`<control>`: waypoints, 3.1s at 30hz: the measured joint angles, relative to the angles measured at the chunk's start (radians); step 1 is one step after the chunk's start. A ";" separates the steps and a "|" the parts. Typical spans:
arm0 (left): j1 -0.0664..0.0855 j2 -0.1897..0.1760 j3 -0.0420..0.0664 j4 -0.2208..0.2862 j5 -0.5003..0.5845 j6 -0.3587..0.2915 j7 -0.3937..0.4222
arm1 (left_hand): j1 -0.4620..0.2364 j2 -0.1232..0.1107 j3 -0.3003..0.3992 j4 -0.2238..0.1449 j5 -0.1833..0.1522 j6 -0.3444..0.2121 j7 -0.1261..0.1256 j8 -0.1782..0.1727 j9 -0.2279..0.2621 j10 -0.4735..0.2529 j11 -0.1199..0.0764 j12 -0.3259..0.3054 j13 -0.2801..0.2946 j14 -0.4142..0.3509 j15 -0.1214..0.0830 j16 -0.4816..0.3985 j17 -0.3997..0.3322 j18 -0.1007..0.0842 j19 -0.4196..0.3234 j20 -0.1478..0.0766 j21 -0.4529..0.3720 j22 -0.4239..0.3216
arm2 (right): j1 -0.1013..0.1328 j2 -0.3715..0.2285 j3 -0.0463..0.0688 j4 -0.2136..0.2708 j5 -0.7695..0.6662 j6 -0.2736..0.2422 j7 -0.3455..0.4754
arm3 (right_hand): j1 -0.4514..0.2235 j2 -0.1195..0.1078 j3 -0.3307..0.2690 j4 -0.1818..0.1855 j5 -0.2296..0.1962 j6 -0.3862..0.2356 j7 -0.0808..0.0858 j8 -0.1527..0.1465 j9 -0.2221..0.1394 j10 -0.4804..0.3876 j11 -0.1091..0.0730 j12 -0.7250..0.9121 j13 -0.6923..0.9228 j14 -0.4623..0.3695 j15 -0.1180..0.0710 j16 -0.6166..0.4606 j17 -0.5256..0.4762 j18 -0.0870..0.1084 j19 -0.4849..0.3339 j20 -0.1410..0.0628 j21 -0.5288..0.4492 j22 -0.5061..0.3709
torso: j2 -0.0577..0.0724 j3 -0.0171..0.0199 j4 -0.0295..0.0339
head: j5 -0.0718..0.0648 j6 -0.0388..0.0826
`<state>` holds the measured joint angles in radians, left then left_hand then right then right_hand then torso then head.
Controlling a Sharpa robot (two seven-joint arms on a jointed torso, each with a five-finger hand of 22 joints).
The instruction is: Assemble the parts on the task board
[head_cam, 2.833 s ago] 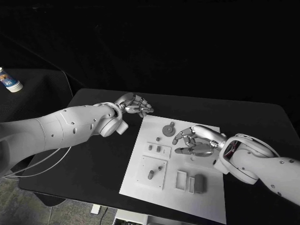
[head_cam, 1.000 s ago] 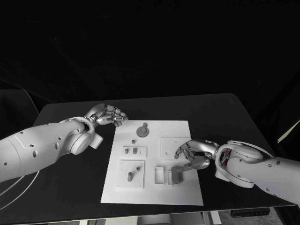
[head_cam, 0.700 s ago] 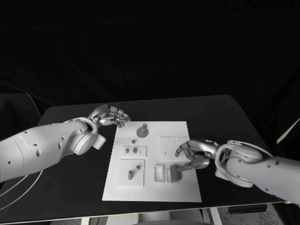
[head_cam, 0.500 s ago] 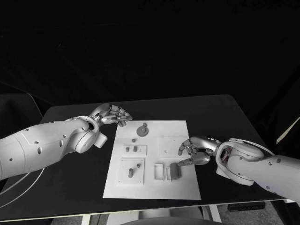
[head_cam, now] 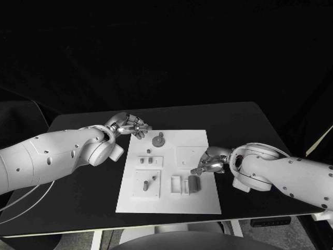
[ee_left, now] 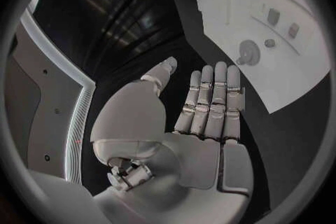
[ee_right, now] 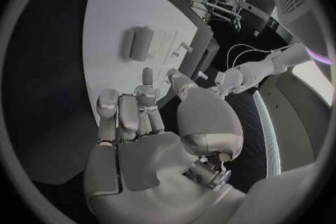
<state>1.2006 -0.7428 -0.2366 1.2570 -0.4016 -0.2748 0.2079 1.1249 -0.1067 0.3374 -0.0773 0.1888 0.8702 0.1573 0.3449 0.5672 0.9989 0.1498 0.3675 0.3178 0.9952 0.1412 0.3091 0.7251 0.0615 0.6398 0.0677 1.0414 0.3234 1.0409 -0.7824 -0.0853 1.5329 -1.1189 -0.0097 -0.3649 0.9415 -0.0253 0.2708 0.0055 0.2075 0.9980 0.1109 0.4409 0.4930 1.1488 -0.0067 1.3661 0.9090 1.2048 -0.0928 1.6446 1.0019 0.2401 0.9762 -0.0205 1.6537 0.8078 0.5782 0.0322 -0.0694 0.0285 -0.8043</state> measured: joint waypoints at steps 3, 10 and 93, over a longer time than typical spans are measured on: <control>0.000 0.001 0.000 0.001 0.002 0.000 -0.003 | -0.004 -0.004 -0.001 0.004 0.000 0.003 0.003 0.000 0.000 0.000 0.000 0.000 0.000 0.000 0.000 0.000 0.000 0.000 0.000 0.000 0.000 0.000 | 0.007 0.026 -0.006 -0.007 -0.003 0.027 -0.042 | -0.030 -0.011 -0.012 0.014 0.005 0.003 0.001 -0.015 -0.003 0.011 -0.002 0.000 -0.005 0.016 -0.004 0.003 -0.002 0.000 0.004 -0.004 0.002 0.003 | 0.000 0.0001 -0.0002 | 0.000 -0.003; 0.000 0.000 0.000 0.007 0.007 -0.001 -0.011 | -0.010 -0.001 -0.001 0.007 0.000 0.006 0.000 0.000 0.001 0.004 0.003 0.000 0.000 0.000 0.000 0.000 -0.001 0.000 0.000 0.000 0.000 0.001 | 0.019 0.068 -0.018 -0.023 -0.075 0.087 -0.116 | -0.078 -0.058 -0.034 0.041 -0.005 0.004 0.006 -0.035 -0.015 0.013 -0.004 0.000 -0.017 0.018 -0.005 0.003 -0.009 0.000 0.008 -0.004 0.002 0.004 | 0.002 0.0000 0.0000 | -0.001 -0.009; 0.008 -0.040 0.000 0.048 0.008 -0.001 -0.035 | -0.025 -0.001 -0.006 0.017 0.000 0.012 0.001 0.000 0.000 0.004 0.004 -0.004 0.000 0.000 0.000 0.000 -0.003 0.000 0.000 0.000 0.000 0.001 | 0.025 0.191 -0.088 -0.093 -0.434 0.235 -0.187 | -0.023 -0.063 -0.019 -0.018 -0.012 0.056 -0.002 -0.021 -0.002 0.041 -0.025 0.000 -0.023 0.034 -0.012 0.008 -0.001 -0.009 0.015 -0.019 0.004 0.016 | 0.022 -0.0012 0.0055 | -0.011 -0.029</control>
<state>1.2091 -0.7831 -0.2368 1.3046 -0.3938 -0.2754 0.1730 1.0999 -0.1080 0.3318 -0.0607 0.1888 0.8825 0.1588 0.3449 0.5675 1.0024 0.1533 0.3637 0.3179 0.9950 0.1412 0.3091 0.7216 0.0614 0.6398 0.0677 1.0414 0.3244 1.0654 -0.5915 -0.1738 1.4399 -1.5529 0.2255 -0.5522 0.9183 -0.0879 0.2514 -0.0126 0.1957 1.0542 0.1092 0.4201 0.4912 1.1901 -0.0320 1.3660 0.8861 1.2391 -0.1050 1.6527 1.0013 0.2313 0.9916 -0.0394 1.6574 0.8238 0.6006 0.0311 -0.0639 0.0174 -0.8333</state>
